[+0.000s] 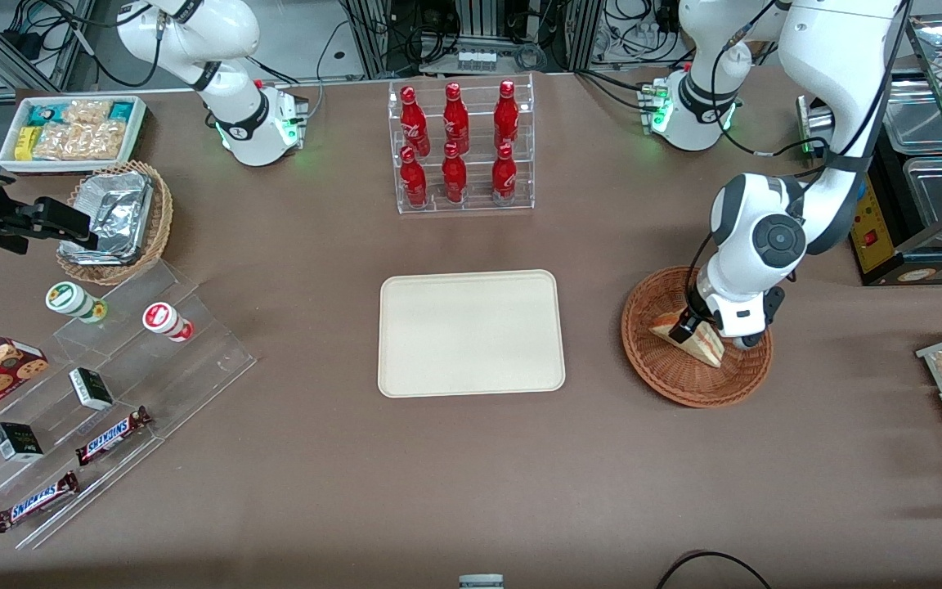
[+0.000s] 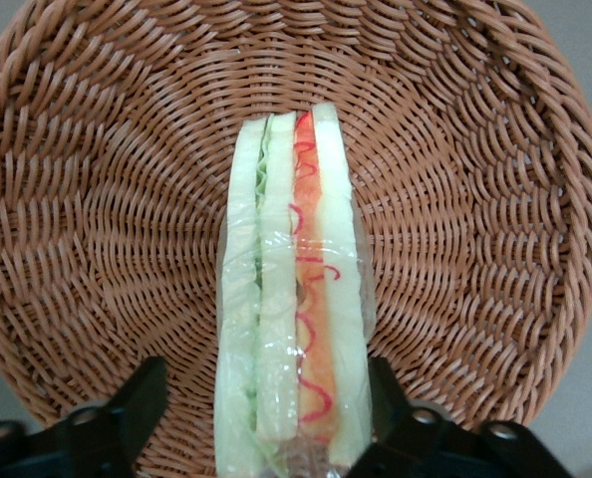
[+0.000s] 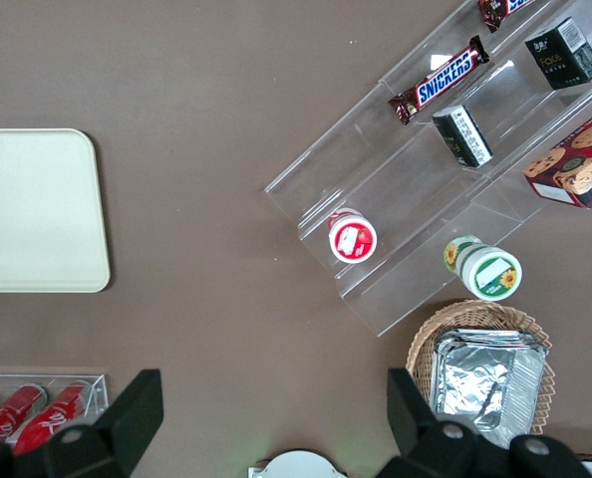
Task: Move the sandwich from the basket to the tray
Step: 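Close the left gripper on the sandwich and lift it, then carry the sandwich with the left gripper over to the cream tray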
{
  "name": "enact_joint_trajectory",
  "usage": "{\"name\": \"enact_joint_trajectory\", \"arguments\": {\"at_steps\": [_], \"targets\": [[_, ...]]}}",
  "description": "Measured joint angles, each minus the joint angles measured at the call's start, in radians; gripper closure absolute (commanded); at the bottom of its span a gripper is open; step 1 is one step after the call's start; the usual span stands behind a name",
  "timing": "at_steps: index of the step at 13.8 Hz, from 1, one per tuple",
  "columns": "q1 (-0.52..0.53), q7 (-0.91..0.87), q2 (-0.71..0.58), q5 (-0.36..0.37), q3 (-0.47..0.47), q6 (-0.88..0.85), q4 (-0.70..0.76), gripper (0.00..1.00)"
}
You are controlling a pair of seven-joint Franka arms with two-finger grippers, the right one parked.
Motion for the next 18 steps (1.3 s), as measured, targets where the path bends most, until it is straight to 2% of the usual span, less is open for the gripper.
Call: {"name": "enact_joint_trajectory", "arguments": {"at_steps": [4,6,10,12,15,18], "targets": [[0.0,-0.005,0.006,0.0,0.0,0.005,0.022,1.0],[0.0,-0.005,0.006,0.0,0.001,-0.052,0.08,1.0],[0.0,0.006,0.001,0.06,-0.004,-0.379,0.355,1.0],[-0.019,0.03,0.0,0.068,-0.019,-0.471,0.487,1.0],[-0.125,0.075,0.014,0.069,-0.033,-0.513,0.576,1.0],[-0.263,0.121,0.08,0.068,-0.039,-0.516,0.615,1.0]]}}
